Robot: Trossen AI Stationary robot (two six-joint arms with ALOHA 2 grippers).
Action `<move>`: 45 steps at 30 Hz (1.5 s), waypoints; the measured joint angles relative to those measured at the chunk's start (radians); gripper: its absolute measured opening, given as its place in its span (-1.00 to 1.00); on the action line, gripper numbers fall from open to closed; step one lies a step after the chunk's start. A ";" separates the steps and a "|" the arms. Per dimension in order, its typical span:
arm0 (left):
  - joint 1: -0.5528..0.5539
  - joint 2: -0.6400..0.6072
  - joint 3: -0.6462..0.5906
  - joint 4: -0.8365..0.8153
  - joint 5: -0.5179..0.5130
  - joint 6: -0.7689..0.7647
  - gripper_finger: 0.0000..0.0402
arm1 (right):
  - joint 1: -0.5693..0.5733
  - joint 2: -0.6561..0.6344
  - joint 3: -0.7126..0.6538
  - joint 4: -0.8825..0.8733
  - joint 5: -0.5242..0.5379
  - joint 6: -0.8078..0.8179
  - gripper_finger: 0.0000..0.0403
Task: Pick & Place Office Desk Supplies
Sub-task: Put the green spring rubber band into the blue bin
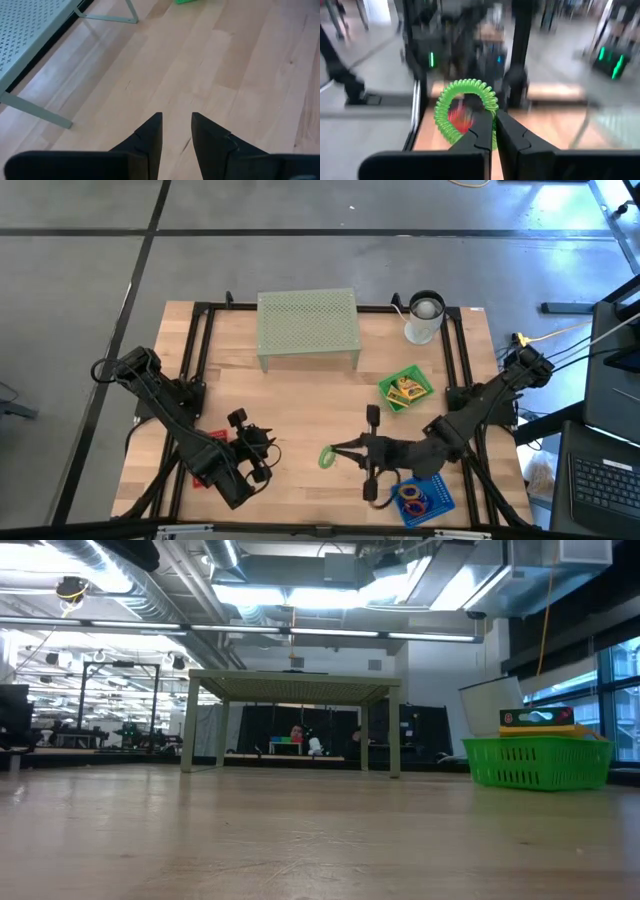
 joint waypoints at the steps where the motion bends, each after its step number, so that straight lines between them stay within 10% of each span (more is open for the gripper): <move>1: 0.000 0.000 0.000 0.000 0.000 0.000 -0.51 | 0.006 0.000 0.000 -0.070 -0.001 0.070 -0.95; 10: -0.001 0.000 0.000 0.000 0.000 0.000 -0.51 | 0.091 0.000 0.000 -0.511 -0.102 0.657 -0.95; 28: -0.001 0.000 0.000 0.005 0.000 -0.001 -0.51 | 0.317 0.022 -0.001 -0.989 -0.466 1.332 -0.95; 45: -0.001 0.000 0.000 0.007 0.000 0.000 -0.51 | 0.333 0.063 -0.160 -1.049 -0.782 1.635 -0.80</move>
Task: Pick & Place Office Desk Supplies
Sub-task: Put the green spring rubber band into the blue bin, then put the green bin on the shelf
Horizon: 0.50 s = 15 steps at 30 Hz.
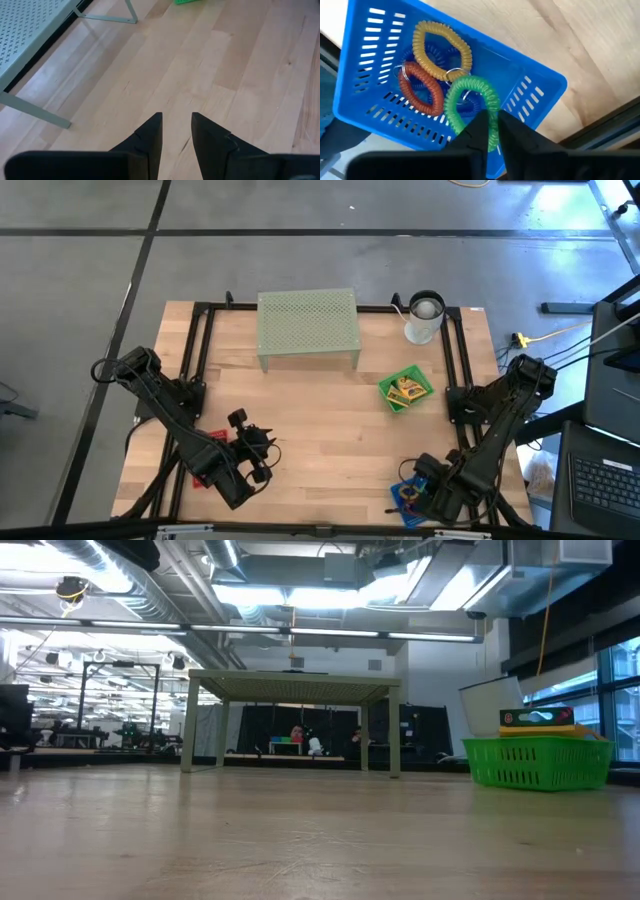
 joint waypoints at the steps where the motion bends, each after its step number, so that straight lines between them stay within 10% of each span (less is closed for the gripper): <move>1: 0.000 0.000 0.000 0.000 0.000 0.000 -0.51 | 0.000 0.000 0.000 0.000 0.000 0.006 -0.76; 15: 0.000 0.000 0.000 0.000 0.000 0.000 -0.51 | -0.029 0.000 0.001 0.000 -0.132 0.031 -0.10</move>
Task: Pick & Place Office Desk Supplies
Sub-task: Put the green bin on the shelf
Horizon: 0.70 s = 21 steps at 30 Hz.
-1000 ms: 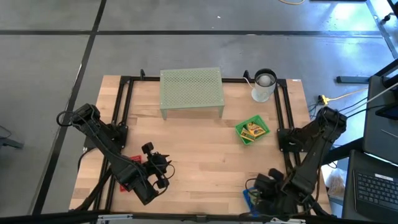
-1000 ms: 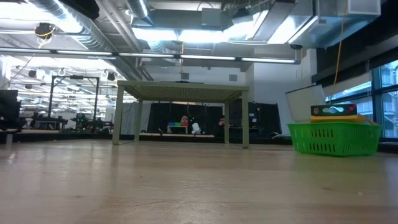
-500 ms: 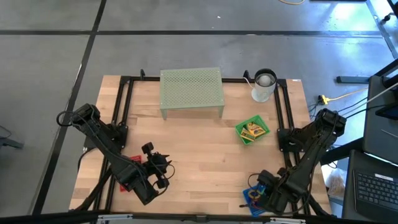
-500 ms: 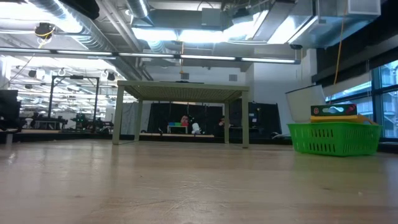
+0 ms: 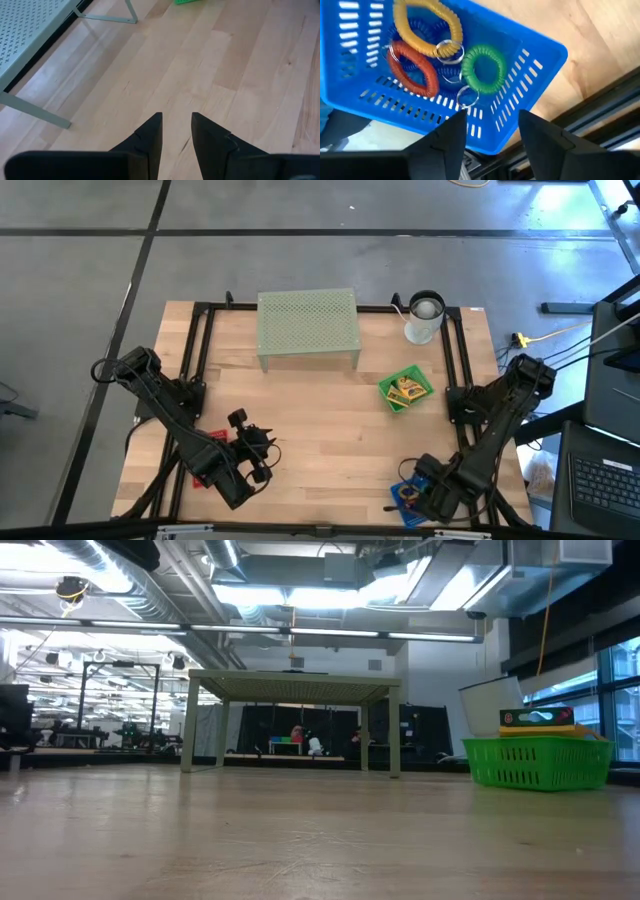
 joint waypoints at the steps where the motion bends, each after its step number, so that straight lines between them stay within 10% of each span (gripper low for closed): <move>1: 0.000 0.000 0.000 0.000 0.000 0.000 -0.51 | -0.009 0.000 0.003 0.000 -0.001 0.000 -0.09; 9: 0.000 0.000 0.000 0.000 -0.030 0.000 -0.51 | -0.096 0.000 0.092 0.000 0.165 -0.119 -0.15; 21: 0.001 0.000 0.000 0.000 -0.031 0.000 -0.51 | -0.225 0.000 0.142 -0.002 0.688 -0.533 -0.24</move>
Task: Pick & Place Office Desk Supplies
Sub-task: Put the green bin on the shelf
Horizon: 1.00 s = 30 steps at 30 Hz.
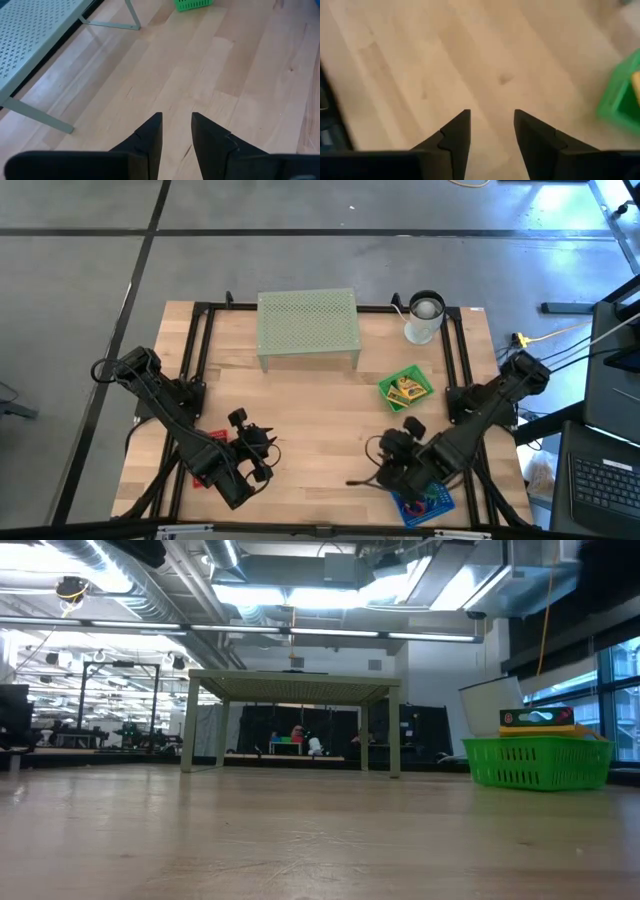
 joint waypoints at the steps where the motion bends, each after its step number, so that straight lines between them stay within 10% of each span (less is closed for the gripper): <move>1: 0.000 0.000 0.000 0.000 0.000 0.000 -0.51 | -0.017 0.000 0.000 -0.004 0.000 -0.027 -0.24; 15: 0.000 0.000 0.000 0.000 0.000 0.000 -0.51 | -0.276 0.000 -0.046 -0.074 -0.187 0.081 -0.13; 30: 0.000 0.000 0.000 0.000 -0.002 0.000 -0.51 | -0.372 0.000 -0.238 -0.046 -0.150 0.136 -0.13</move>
